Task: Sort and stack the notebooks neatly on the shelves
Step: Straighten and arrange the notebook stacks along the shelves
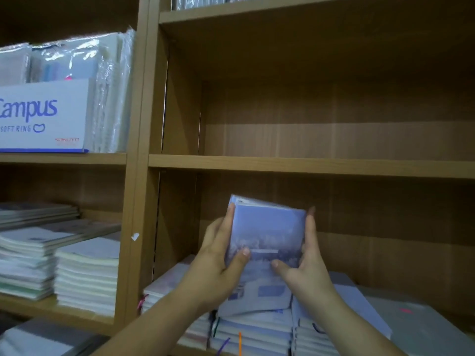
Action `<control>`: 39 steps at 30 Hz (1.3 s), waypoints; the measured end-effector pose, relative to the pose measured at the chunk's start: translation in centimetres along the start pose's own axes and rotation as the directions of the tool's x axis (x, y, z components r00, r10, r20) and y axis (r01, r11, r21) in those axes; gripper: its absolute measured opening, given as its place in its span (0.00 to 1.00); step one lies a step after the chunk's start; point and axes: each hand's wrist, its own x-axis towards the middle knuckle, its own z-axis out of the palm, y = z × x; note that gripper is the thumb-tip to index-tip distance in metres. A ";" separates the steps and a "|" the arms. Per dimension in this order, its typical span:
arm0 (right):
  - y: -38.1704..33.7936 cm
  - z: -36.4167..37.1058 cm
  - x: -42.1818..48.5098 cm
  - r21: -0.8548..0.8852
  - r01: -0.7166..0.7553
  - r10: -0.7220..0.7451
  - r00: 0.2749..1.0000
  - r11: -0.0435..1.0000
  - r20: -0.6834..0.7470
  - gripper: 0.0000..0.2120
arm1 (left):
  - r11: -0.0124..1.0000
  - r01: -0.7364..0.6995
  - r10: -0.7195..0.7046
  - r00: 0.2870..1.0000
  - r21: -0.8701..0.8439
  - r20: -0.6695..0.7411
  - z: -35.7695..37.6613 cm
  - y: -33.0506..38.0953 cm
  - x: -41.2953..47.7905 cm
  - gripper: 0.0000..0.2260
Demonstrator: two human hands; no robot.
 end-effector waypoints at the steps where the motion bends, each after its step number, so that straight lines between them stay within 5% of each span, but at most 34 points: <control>1: -0.1 0.1 -0.1 -0.008 0.009 -0.009 1.000 1.000 0.017 0.60 | 1.000 -0.019 0.019 1.000 -0.008 -0.012 -0.5 -0.1 0.3 0.43; 4: -0.1 0.6 -0.2 -0.060 0.035 -0.031 0.997 0.998 0.072 0.60 | 0.996 -0.090 0.091 0.996 0.027 -0.010 -2.1 0.2 2.0 0.51; 12: -2.6 0.6 1.8 -0.245 0.042 -0.024 0.997 0.969 0.078 0.61 | 0.955 -0.185 0.169 0.982 0.232 0.085 -4.1 1.4 2.7 0.41; 17: -3.2 -0.4 2.3 -0.151 0.042 -0.025 0.993 0.988 0.114 0.47 | 0.989 -0.093 0.091 0.996 0.119 0.023 -3.8 1.3 2.6 0.54; 22: -1.8 -1.1 1.9 -0.112 0.017 0.002 0.986 0.994 0.166 0.55 | 0.984 0.093 -0.078 0.992 -0.153 0.102 -0.8 -1.6 -2.1 0.48; 31: -1.9 -0.6 1.7 -0.134 0.075 -0.057 0.990 0.988 0.129 0.56 | 0.972 0.222 -0.211 0.970 -0.082 0.122 0.7 -2.3 -4.0 0.47; 39: -2.7 -0.7 1.6 -0.075 -0.071 0.081 0.987 0.995 0.142 0.56 | 0.976 0.154 -0.153 0.988 0.156 -0.017 2.8 -0.6 -6.4 0.47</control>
